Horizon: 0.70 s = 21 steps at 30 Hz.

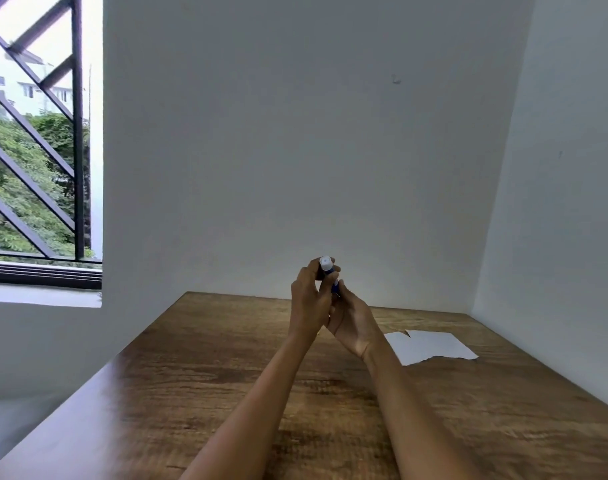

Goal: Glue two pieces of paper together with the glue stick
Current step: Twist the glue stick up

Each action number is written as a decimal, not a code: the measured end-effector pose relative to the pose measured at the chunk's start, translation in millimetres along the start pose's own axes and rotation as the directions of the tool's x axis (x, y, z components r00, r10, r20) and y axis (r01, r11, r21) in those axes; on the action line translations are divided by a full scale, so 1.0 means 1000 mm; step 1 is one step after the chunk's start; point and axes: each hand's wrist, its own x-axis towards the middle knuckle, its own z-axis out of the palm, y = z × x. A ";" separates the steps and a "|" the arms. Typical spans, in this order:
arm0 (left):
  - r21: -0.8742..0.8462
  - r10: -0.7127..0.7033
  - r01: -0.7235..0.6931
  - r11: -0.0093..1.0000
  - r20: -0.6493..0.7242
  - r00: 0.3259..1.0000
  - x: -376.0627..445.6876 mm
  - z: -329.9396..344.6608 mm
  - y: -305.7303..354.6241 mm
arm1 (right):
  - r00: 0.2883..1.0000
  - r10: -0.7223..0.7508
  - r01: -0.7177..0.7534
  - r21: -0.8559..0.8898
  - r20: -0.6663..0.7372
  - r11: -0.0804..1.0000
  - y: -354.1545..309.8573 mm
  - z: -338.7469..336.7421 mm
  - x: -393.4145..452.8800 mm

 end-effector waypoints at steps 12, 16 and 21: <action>0.028 0.011 -0.011 1.000 0.003 1.000 0.001 -0.001 -0.002 | 0.999 0.018 -0.022 -0.097 -0.045 0.995 0.001 -0.007 0.000; 0.040 0.002 -0.003 0.999 0.043 0.999 0.000 0.005 -0.003 | 0.989 0.047 -0.072 -0.185 -0.138 0.980 0.000 -0.009 0.002; 0.033 -0.009 0.009 0.999 0.003 1.000 0.001 0.002 -0.005 | 0.994 0.060 -0.075 -0.175 -0.090 0.982 0.004 -0.006 0.005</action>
